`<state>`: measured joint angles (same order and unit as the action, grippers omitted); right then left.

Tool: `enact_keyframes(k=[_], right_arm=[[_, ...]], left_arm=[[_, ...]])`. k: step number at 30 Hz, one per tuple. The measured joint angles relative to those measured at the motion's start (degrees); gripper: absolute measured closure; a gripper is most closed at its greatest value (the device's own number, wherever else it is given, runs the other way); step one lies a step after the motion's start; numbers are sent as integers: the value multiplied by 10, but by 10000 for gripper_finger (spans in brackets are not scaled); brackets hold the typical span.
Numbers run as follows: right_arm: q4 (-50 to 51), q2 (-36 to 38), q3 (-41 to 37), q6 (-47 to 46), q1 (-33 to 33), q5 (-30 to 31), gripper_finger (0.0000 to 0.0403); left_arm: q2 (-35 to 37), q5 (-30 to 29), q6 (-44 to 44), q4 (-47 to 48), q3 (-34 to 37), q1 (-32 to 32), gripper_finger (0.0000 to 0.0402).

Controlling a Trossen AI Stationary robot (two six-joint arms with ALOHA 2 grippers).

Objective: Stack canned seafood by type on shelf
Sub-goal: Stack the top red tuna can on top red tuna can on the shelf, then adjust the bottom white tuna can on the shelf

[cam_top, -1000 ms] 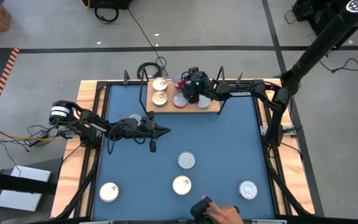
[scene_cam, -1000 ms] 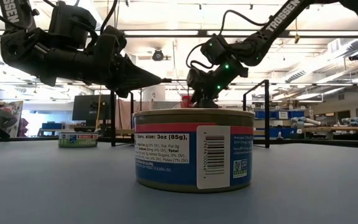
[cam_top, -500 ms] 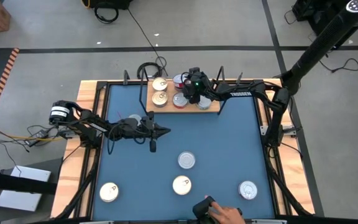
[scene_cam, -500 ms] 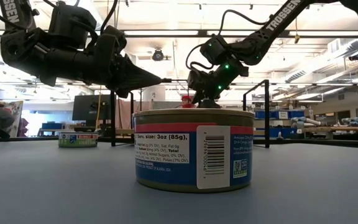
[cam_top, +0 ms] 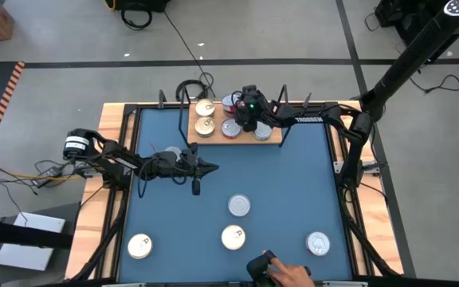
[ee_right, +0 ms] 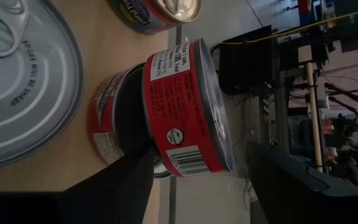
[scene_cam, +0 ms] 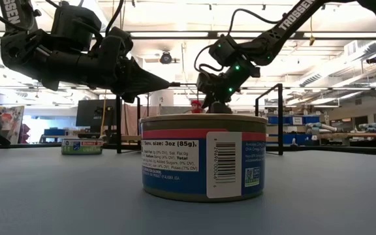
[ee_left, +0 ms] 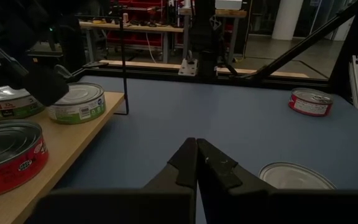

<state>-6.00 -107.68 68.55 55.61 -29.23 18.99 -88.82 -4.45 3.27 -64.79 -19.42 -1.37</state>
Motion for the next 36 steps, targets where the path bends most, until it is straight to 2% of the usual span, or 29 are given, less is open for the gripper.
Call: enact_keyframes(k=[12, 27, 32, 36], right_arm=[[76, 0, 27, -34, 0, 4, 160], [95, 2, 30, -45, 3, 15, 163], [175, 5, 88, -59, 20, 72, 195], [299, 5, 153, -110, 38, 81, 253]], left_arm=[[0, 7, 0, 0, 0, 0, 390], [0, 7, 0, 1, 0, 0, 390], [0, 7, 0, 1, 0, 0, 390], [0, 7, 0, 1, 0, 0, 390]])
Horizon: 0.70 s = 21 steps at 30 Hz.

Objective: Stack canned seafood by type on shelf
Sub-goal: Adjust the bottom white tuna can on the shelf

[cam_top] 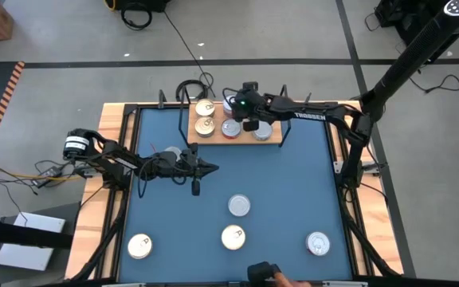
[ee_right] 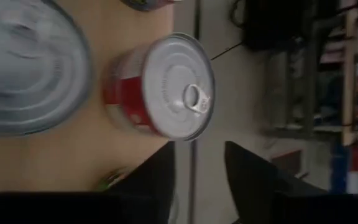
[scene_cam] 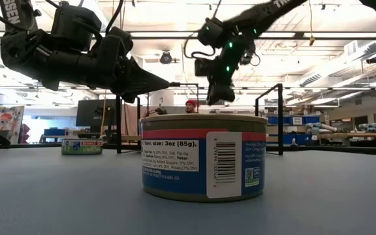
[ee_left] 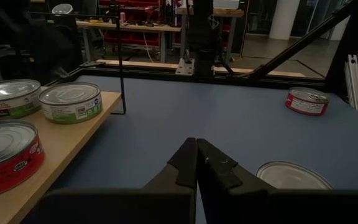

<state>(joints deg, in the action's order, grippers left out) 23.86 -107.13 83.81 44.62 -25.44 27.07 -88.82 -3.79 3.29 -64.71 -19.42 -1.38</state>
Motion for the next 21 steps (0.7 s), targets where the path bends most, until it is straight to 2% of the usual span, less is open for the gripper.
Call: enact_keyframes(k=[4, 6, 7, 10, 15, 21], right_arm=[[161, 0, 65, -76, 14, -41, 339], [231, 0, 85, -121, 15, -96, 382], [258, 0, 91, -141, 15, -130, 391], [307, 1, 88, -190, 10, -192, 388], [321, 0, 49, -207, 8, -192, 398], [287, 0, -3, -209, -1, -193, 399]], left_arm=[[0, 0, 0, 2, 0, 0, 390], [0, 0, 0, 5, 0, 0, 390], [0, 0, 0, 7, 0, 0, 390], [0, 0, 0, 12, 0, 0, 390], [0, 0, 0, 13, 0, 0, 390], [0, 0, 0, 12, 0, 0, 390]])
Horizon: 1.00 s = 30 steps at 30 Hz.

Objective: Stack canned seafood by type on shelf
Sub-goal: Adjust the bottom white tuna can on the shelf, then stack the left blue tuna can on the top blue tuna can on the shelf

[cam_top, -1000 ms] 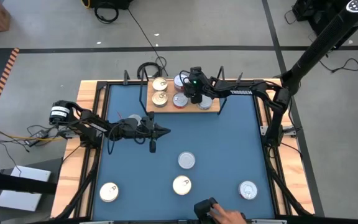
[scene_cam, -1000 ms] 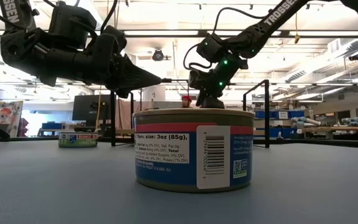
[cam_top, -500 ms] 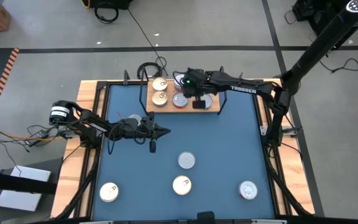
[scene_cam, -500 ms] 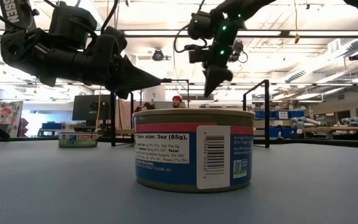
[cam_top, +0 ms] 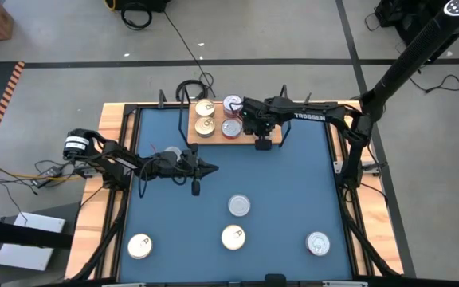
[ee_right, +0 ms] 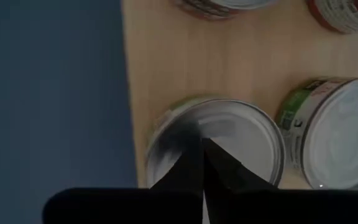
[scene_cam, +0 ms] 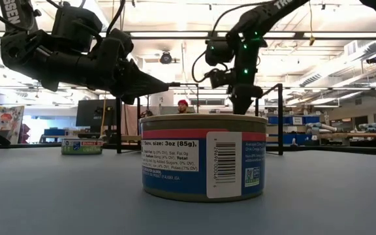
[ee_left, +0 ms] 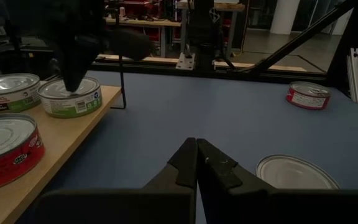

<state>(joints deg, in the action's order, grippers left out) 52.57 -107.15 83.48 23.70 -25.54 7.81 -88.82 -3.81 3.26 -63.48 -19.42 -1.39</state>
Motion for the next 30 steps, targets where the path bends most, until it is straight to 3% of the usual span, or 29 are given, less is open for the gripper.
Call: enact_keyframes(k=[19, 27, 30], right_arm=[[-53, 4, -21, -2, 0, -15, 398], [-41, 64, -23, -32, 21, -27, 398], [-85, 91, -40, -28, 31, -59, 400]], left_arm=[[0, 0, -6, 1, 0, 0, 390], [11, 0, -12, 9, 0, 0, 397], [41, 0, -21, 60, -7, 0, 398]])
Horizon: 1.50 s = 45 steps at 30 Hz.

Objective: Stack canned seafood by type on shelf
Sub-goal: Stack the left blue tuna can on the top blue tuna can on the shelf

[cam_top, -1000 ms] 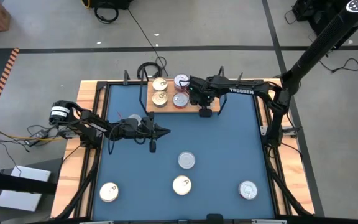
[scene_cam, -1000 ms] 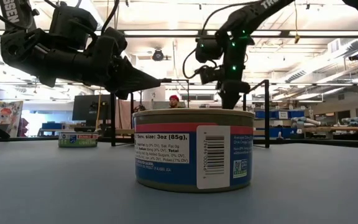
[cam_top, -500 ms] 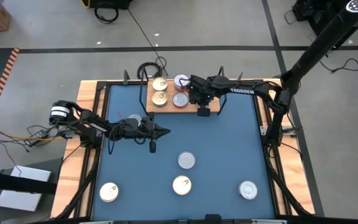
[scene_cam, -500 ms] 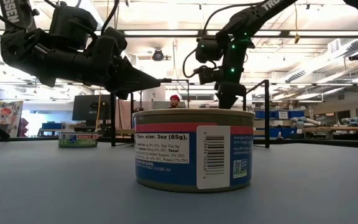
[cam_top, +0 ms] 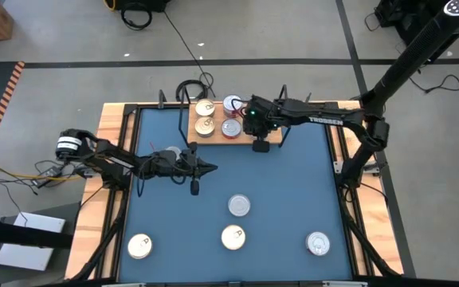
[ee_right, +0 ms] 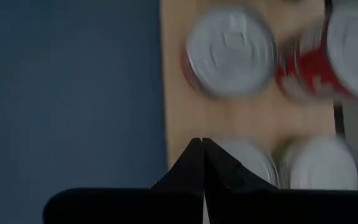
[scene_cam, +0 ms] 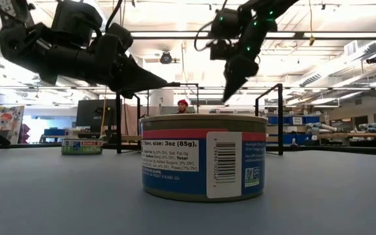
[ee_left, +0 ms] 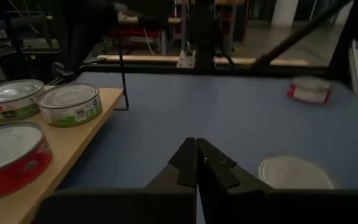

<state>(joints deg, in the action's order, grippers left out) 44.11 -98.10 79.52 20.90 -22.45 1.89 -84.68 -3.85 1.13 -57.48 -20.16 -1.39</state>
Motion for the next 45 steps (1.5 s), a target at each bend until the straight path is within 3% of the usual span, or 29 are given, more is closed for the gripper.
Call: enact_keyframes(k=[4, 12, 20, 24, 31, 45], right_arm=[[-76, 34, -47, -11, 11, -27, 401], [-201, 101, -158, -47, 57, -32, 401], [-267, 140, -217, -65, 108, -32, 401], [-287, 143, -232, -73, 128, -19, 400], [-300, 137, -242, -73, 149, -10, 400], [-307, 137, -242, -72, 157, -9, 400]], left_arm=[[52, -1, -25, 120, -16, 0, 399], [147, 2, -61, 470, -101, 27, 400], [161, 41, -32, 807, -225, 96, 396], [157, 79, 11, 913, -263, 144, 394], [157, 89, 137, 968, -271, 232, 389], [154, 165, 449, 1013, -268, 370, 325]])
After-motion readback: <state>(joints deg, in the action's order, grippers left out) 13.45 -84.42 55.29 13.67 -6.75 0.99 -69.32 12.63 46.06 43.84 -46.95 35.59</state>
